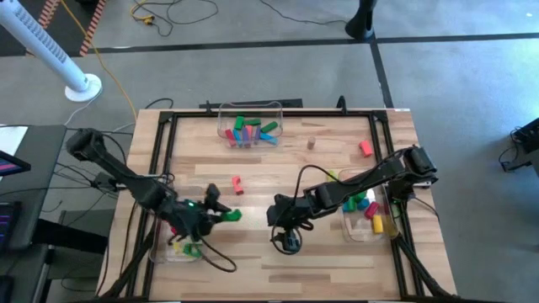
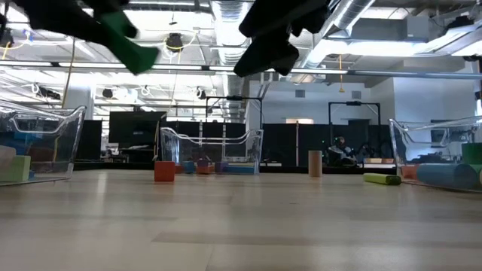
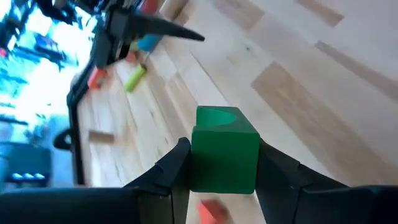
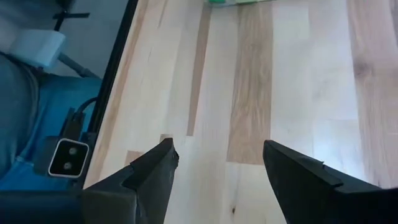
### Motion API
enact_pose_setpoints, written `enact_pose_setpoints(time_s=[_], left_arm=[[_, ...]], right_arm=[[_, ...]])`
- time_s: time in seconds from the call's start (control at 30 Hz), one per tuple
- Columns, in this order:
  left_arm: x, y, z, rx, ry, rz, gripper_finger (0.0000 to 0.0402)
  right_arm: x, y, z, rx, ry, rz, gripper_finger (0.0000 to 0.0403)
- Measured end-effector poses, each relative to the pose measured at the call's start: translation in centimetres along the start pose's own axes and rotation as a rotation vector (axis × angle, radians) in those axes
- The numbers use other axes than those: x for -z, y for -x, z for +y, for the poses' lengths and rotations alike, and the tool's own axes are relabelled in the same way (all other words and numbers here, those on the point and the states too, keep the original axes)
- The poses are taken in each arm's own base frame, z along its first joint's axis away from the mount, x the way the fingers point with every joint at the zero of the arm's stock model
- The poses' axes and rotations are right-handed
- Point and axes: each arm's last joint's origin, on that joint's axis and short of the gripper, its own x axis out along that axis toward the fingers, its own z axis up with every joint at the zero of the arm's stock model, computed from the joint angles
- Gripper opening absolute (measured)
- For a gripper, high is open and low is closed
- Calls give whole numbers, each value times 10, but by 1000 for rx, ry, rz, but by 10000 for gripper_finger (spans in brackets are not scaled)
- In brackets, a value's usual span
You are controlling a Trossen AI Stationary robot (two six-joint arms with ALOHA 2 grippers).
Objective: Sort blocks by size
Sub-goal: Put the green arc block into the left transparent bin
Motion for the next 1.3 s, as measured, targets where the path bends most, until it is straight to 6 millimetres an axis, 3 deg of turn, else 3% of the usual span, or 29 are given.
enact_pose_setpoints(time_s=[0.3,0.53,0.83,1.3], left_arm=[[31,62,8,90,346,18,136],[53,88,9,222,588,70,136],[66,92,1,365,754,260,136],[69,75,-14,300,773,549,143]], right_arm=[[10,-1,10,33,19,57,270],[14,-2,17,50,28,68,270],[18,-2,21,138,43,71,270],[20,-2,27,186,61,52,270]])
